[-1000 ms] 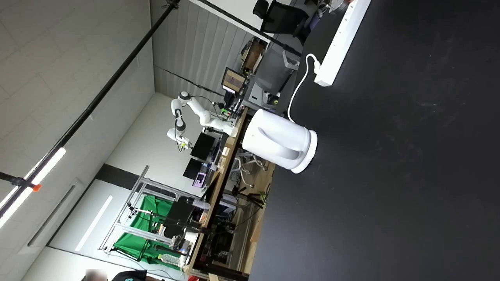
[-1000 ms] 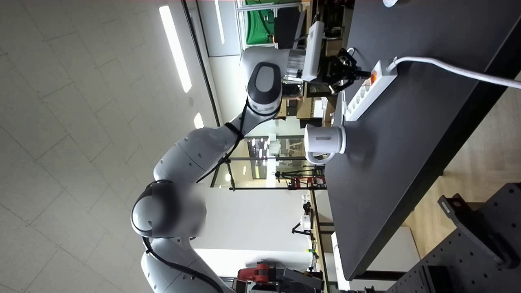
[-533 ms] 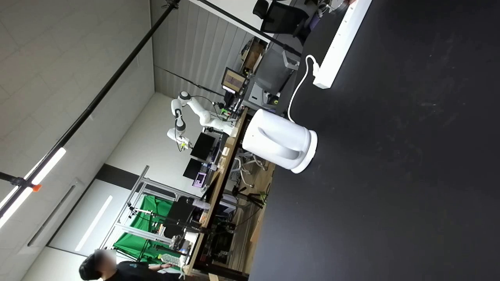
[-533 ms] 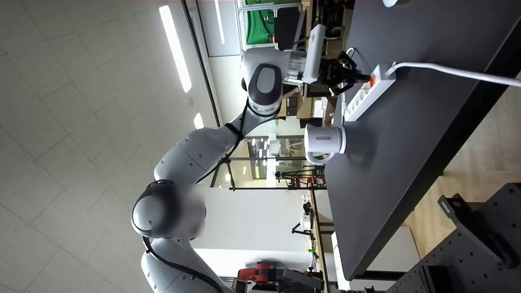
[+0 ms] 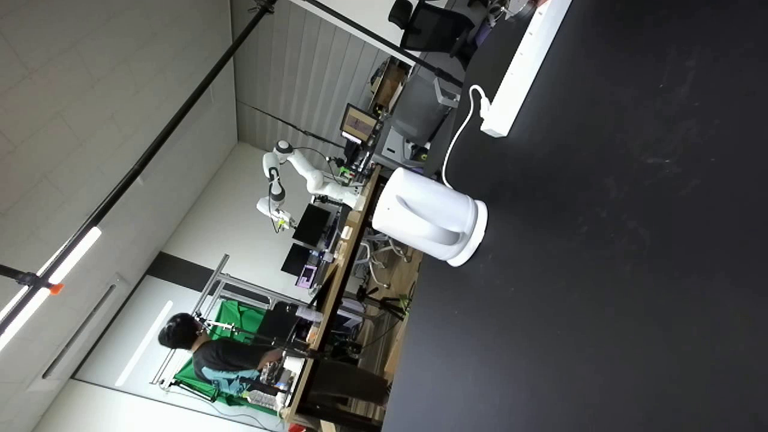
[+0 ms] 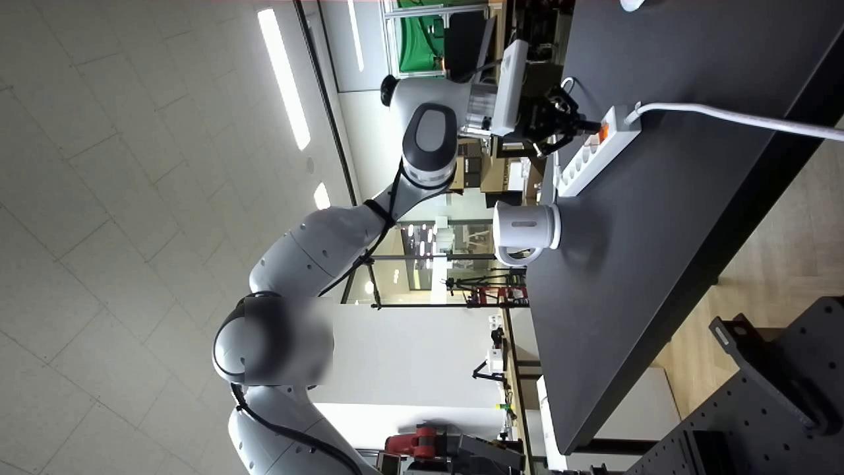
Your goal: Press the big switch on the adapter
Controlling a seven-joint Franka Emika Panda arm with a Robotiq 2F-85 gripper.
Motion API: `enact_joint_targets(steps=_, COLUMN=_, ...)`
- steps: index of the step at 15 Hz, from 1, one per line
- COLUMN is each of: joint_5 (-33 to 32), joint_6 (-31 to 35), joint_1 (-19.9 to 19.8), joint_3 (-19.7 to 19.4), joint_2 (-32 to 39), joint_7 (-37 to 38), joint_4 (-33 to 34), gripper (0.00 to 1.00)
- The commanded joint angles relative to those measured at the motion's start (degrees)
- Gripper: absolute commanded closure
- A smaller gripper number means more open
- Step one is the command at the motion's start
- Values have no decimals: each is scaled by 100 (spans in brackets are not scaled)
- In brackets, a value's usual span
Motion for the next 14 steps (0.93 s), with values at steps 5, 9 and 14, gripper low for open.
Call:
enact_joint_targets(steps=5, joint_5=-196, joint_6=-149, joint_1=39, joint_3=-101, joint_2=-110, joint_7=156, joint_4=-103, gripper=100)
enact_joint_targets(steps=9, joint_5=-208, joint_6=-176, joint_1=39, joint_3=-121, joint_2=-108, joint_7=144, joint_4=-117, gripper=100)
enact_joint_targets(steps=14, joint_5=-204, joint_6=-82, joint_1=43, joint_3=-98, joint_2=-77, joint_7=78, joint_4=-256, gripper=100)
